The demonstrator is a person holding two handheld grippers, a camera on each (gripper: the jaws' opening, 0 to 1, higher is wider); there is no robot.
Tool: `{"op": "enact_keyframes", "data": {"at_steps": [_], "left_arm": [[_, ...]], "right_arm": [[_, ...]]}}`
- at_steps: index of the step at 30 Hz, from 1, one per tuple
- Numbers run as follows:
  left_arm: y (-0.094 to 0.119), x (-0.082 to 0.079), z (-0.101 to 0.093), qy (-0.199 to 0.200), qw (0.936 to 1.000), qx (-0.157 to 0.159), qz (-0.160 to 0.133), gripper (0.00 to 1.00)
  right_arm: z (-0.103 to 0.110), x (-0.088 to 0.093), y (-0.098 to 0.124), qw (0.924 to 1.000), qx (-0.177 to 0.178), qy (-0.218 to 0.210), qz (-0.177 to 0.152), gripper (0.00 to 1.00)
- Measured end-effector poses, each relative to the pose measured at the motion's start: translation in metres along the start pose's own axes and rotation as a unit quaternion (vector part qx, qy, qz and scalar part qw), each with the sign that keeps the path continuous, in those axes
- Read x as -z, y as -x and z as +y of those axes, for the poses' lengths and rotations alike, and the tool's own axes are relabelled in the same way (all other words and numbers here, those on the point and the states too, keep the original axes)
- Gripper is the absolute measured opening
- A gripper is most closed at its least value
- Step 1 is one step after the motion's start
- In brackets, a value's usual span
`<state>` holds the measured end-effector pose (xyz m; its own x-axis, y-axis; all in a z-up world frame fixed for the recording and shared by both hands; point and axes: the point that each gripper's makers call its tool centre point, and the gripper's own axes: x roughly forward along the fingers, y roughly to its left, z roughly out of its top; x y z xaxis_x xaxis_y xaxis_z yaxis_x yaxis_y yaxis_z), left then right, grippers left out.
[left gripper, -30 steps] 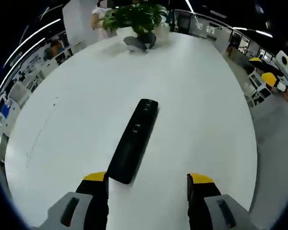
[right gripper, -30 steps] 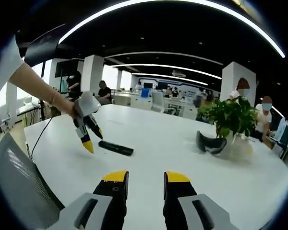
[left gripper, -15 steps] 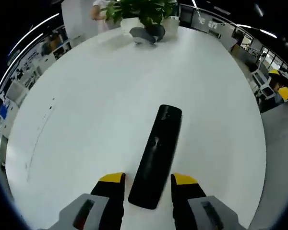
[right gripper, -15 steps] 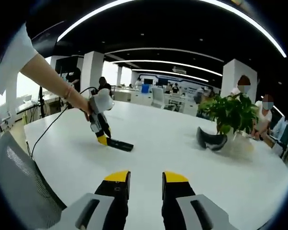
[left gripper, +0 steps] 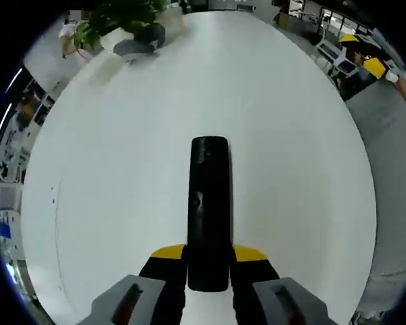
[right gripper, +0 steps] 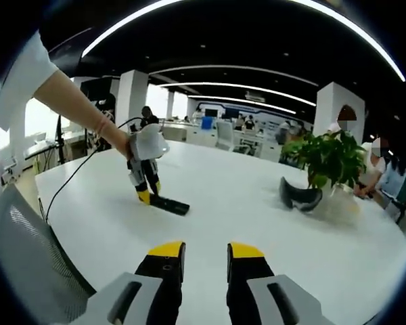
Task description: Press the specified remote control buttons in sequence, fully releasing each button before pressing the next.
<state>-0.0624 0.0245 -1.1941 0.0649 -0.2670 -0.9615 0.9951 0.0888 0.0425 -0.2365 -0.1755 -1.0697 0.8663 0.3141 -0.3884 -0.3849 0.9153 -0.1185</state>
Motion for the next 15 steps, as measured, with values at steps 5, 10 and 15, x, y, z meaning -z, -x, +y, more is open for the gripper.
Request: {"op": "enact_keyframes", "data": {"at_steps": [5,10,15], "left_arm": [[0.000,0.000,-0.004,0.000,1.0000,-0.002,0.007,0.23],[0.000,0.003,-0.021,0.001,0.9998,0.019,0.009,0.23],[0.001,0.003,-0.026,-0.007,0.9999,0.012,0.005,0.23]], "right_arm": [[-0.001,0.000,0.001,1.0000,0.001,0.001,-0.001,0.22],[-0.002,0.000,0.002,1.0000,0.002,0.002,-0.003,0.22],[-0.001,0.001,0.002,1.0000,0.000,0.008,0.001,0.21]]}}
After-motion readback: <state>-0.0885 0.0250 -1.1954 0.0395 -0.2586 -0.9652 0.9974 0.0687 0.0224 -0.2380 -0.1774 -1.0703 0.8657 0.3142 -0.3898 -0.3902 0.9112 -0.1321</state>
